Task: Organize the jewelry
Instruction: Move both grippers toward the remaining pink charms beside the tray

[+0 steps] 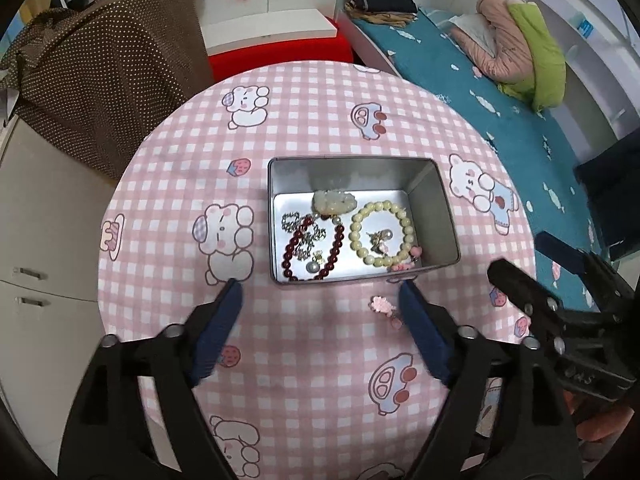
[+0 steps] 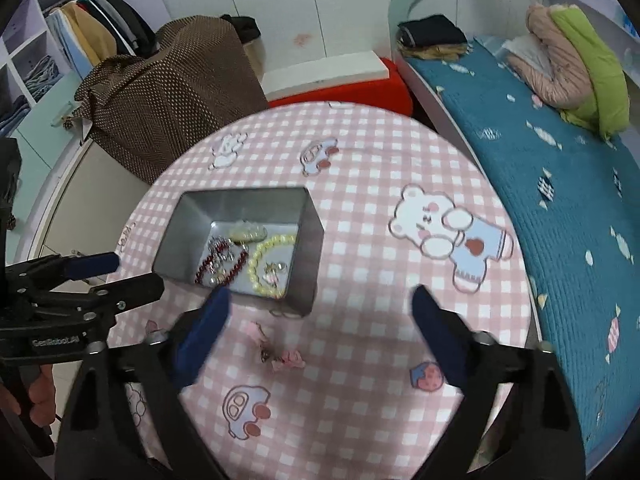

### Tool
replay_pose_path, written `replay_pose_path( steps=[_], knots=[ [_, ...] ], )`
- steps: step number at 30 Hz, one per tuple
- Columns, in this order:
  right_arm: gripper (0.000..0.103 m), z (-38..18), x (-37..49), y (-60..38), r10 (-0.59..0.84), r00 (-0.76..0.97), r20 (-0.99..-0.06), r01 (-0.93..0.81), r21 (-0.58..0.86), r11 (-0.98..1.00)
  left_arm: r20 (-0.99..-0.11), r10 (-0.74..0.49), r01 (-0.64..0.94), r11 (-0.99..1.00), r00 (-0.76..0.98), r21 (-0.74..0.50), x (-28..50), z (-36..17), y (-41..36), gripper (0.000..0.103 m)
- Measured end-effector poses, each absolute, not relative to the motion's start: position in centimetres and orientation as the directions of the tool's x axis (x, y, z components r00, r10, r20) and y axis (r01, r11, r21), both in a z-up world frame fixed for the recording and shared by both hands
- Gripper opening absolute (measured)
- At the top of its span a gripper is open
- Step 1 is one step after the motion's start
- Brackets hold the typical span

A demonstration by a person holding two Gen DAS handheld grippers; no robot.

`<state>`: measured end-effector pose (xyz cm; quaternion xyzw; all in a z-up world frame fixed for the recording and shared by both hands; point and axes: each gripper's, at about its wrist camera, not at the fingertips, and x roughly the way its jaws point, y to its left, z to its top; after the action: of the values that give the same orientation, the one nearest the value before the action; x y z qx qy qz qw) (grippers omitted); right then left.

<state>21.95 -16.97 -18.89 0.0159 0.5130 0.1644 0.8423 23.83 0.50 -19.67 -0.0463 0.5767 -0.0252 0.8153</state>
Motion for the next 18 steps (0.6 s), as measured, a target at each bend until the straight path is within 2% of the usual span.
replay_pose_path(
  steps=[4, 18],
  knots=[
    [0.094, -19.8, 21.3, -16.9, 0.284, 0.393, -0.874, -0.265, 0.188, 0.946, -0.944, -0.084, -0.018, 0.995, 0.320, -0.095, 23.2, -20.2, 0.5, 0.089],
    [0.095, -23.1, 18.5, -15.0, 0.330, 0.367, -0.870, -0.423, 0.160, 0.892, -0.971, -0.049, -0.028, 0.998, 0.233, -0.057, 21.4, -23.4, 0.5, 0.091]
  ],
)
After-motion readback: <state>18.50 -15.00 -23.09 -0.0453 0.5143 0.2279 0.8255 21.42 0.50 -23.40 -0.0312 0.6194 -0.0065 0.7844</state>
